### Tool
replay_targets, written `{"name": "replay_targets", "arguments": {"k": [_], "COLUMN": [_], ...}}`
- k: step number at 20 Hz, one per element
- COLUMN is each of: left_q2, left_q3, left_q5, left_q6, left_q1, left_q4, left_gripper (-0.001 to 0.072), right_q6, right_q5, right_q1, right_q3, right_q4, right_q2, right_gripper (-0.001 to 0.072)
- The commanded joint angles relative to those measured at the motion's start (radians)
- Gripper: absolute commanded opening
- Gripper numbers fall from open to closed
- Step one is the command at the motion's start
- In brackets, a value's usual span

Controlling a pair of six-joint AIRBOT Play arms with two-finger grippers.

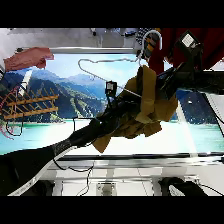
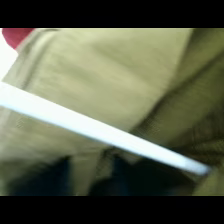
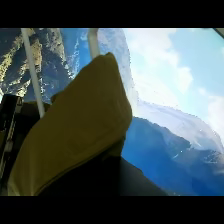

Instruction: Fold the clothes and pants, and hang the long-sleeved shirts on hangers.

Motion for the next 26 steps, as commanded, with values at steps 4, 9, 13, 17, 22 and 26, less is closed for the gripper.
{"name": "replay_targets", "arguments": {"k": [4,9,13,17,22,26], "left_q2": [0.008,0.103,0.216,0.281,0.216,0.13], "left_q3": [0.003,0.003,0.003,0.002,-0.134,-0.145], "left_q5": [0.056,0.304,0.473,0.608,0.478,0.354], "left_q6": [0.002,0.097,0.105,0.131,0.266,0.347], "left_q1": [0.079,0.245,0.371,0.401,0.217,0.11], "left_q4": [0.002,0.121,0.254,0.215,0.055,-0.011], "left_gripper": [0.003,0.0025,0.0025,0.0028,0.0509,0.0508], "right_q6": [0.0,-0.01,-0.105,-0.126,-0.117,-0.117], "right_q5": [0.008,0.022,0.058,0.042,0.025,0.025], "right_q1": [0.0,0.0,0.0,0.0,0.0,0.0], "right_q3": [0.0,0.0,0.0,0.0,0.0,0.0], "right_q4": [0.0,-0.092,-0.142,-0.104,0.006,0.01], "right_q2": [0.001,0.001,0.003,0.004,0.004,0.004], "right_gripper": [0.0052,0.0051,0.0051,0.0051,0.0051,0.0051]}}
